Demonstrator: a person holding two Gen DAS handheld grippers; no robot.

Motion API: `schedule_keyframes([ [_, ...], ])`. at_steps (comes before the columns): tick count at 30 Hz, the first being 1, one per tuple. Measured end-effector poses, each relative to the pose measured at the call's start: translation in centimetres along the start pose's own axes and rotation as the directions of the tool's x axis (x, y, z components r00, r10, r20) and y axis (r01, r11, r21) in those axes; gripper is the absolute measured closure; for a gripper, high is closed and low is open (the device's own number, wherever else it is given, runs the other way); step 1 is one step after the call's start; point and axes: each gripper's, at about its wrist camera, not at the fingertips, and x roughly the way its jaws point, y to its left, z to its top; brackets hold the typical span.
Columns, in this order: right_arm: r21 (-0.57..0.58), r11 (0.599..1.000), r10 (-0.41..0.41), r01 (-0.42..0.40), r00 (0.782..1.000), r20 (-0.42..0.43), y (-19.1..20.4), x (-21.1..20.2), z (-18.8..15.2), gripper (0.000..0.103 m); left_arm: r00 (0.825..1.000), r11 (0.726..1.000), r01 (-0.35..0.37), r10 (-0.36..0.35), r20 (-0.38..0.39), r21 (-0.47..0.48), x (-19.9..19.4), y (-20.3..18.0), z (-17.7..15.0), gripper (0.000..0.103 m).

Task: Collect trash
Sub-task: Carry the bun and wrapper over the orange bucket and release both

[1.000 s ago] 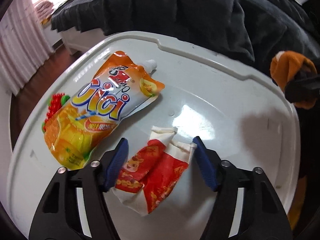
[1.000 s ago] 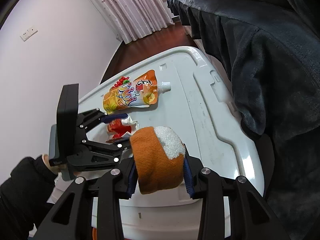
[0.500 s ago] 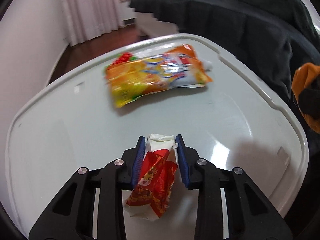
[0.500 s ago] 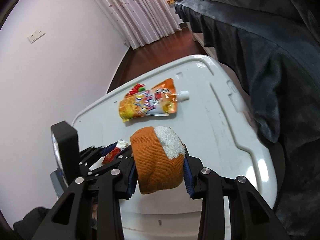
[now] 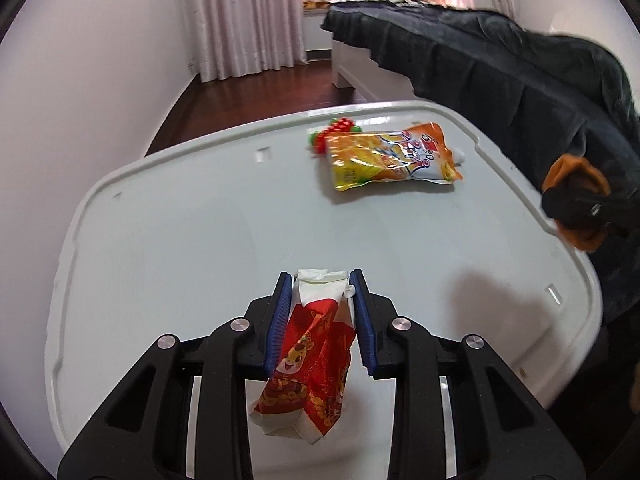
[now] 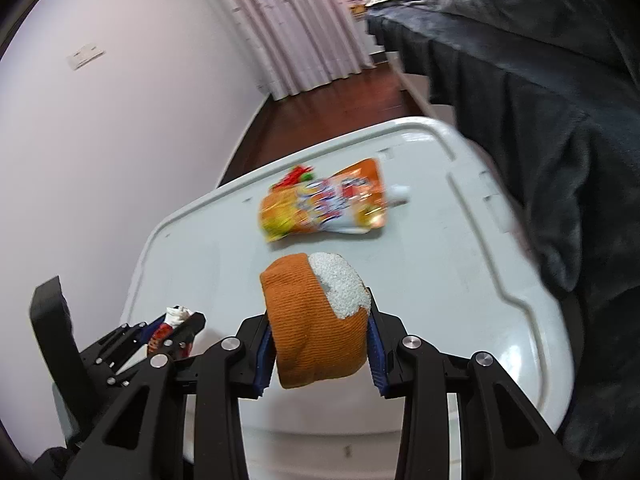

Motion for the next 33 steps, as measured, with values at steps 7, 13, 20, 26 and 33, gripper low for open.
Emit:
schedule_keyframes([
  [7,-0.073,0.994,0.078,-0.084,0.993,-0.085,3.9,-2.7,-5.9,0.065,1.0,0.997,-0.004,0.004,-0.007,-0.076,-7.0,2.8,-4.1,0.073],
  [13,-0.141,0.981,0.113,-0.132,0.984,-0.137,6.9,-6.4,-10.6,0.065,0.999,0.991,-0.011,0.004,-0.049,-0.131,-11.6,2.8,-8.3,0.073],
  [20,-0.237,0.966,0.06,-0.102,0.982,-0.178,9.0,-7.9,-16.8,0.065,0.994,0.978,0.029,-0.051,-0.1,-0.206,-13.4,2.0,-14.4,0.073],
  [26,-0.208,0.974,0.017,-0.087,0.948,-0.319,8.2,-4.8,-21.4,0.065,0.975,0.967,0.059,-0.109,-0.195,-0.249,-11.7,2.0,-17.7,0.073],
  [33,-0.179,0.981,-0.001,-0.077,0.917,-0.399,7.1,-2.4,-22.2,0.065,0.951,0.969,0.057,-0.126,-0.282,-0.241,-9.1,1.4,-18.5,0.073],
])
